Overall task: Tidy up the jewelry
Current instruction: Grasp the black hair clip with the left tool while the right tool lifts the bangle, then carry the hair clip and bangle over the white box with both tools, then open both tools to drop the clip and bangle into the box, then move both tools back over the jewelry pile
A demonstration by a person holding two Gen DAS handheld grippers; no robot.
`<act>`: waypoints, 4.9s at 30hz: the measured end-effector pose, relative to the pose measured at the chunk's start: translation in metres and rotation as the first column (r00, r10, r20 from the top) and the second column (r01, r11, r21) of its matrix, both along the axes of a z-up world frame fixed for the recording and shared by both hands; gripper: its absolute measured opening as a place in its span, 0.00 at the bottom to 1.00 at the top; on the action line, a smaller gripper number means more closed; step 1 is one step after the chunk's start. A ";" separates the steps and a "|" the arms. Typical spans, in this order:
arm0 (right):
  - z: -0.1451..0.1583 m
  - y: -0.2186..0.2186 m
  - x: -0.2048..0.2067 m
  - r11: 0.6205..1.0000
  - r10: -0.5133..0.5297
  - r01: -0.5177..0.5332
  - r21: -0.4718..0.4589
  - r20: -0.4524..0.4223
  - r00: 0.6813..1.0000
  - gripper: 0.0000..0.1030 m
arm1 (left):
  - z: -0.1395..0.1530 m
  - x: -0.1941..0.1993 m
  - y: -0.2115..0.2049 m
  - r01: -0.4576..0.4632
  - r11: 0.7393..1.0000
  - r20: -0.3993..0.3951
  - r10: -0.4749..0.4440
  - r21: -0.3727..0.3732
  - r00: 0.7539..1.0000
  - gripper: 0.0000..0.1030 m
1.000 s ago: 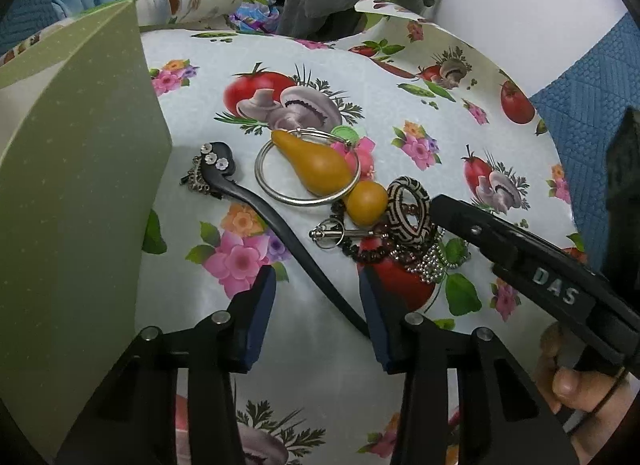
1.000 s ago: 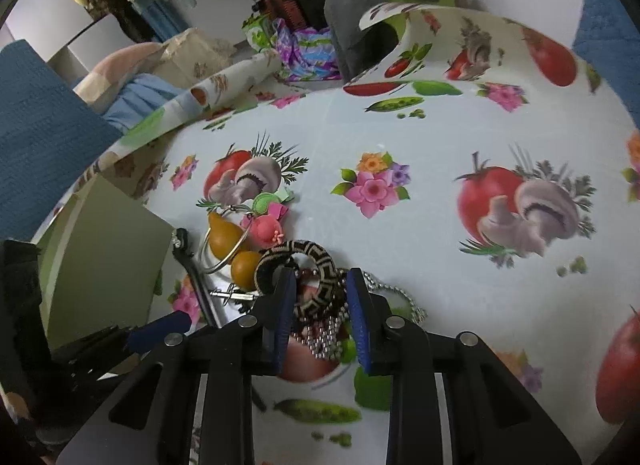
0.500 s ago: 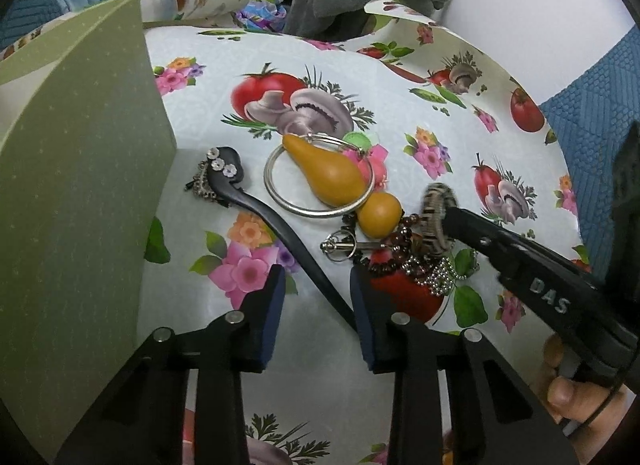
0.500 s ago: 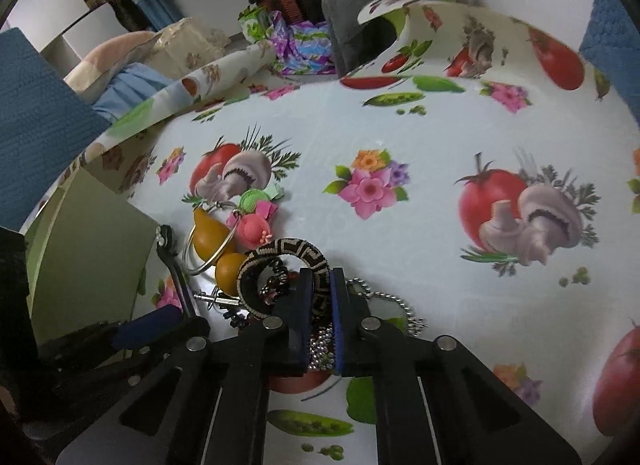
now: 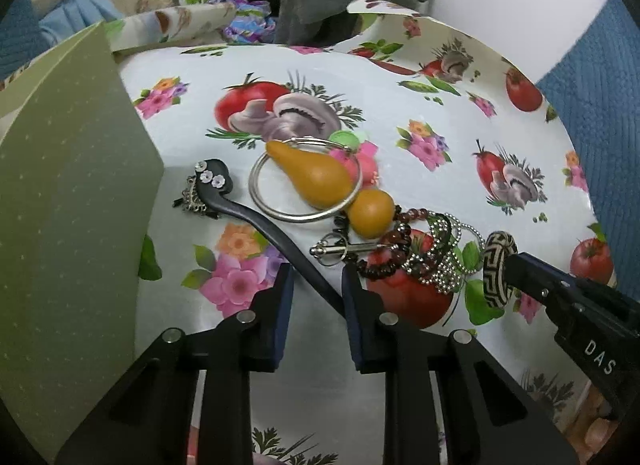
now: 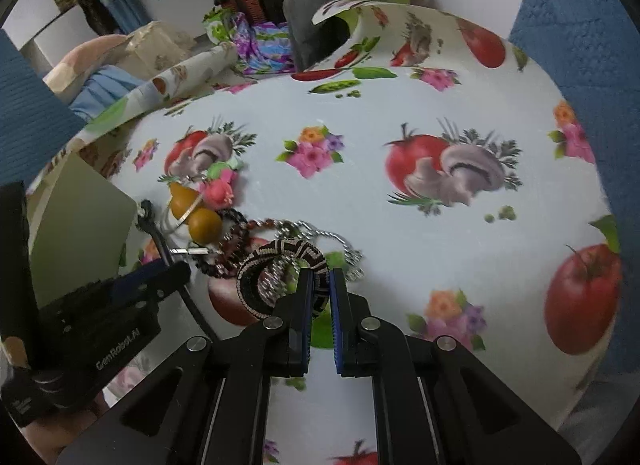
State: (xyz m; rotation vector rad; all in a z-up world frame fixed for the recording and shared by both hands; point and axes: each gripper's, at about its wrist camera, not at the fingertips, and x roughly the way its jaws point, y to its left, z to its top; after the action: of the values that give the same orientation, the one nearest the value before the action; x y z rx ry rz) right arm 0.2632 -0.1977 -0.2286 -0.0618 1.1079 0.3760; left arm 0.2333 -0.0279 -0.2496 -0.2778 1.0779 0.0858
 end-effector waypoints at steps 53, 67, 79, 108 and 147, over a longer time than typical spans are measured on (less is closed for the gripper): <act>0.197 0.054 -0.046 0.998 -0.035 0.021 0.054 0.275 0.961 0.06 | 0.215 -0.055 0.069 0.160 0.987 0.213 -0.151 -0.026 0.965 0.05; 0.172 0.150 -0.056 0.992 0.101 -0.114 0.050 0.216 0.971 0.06 | 0.193 -0.070 0.131 0.095 0.995 0.195 -0.096 0.013 0.976 0.05; 0.107 0.210 -0.073 0.983 0.173 -0.177 0.038 0.090 0.981 0.06 | 0.143 -0.080 0.190 0.038 0.999 0.118 -0.033 -0.034 0.992 0.05; 0.146 0.206 -0.088 0.974 0.195 -0.211 0.083 0.174 0.965 0.24 | 0.168 -0.097 0.197 -0.009 1.000 0.152 0.010 -0.006 0.988 0.50; 0.199 0.013 -0.124 0.986 0.045 -0.106 0.129 0.409 0.911 0.24 | 0.202 -0.106 0.043 0.125 0.989 0.335 -0.093 -0.076 0.938 0.50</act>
State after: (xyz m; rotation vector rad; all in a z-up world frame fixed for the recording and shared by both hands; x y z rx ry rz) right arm 0.1393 -0.1843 -0.0298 -0.0478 0.6642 0.4903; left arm 0.1272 0.0151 -0.0475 -0.3068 0.7609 -0.1107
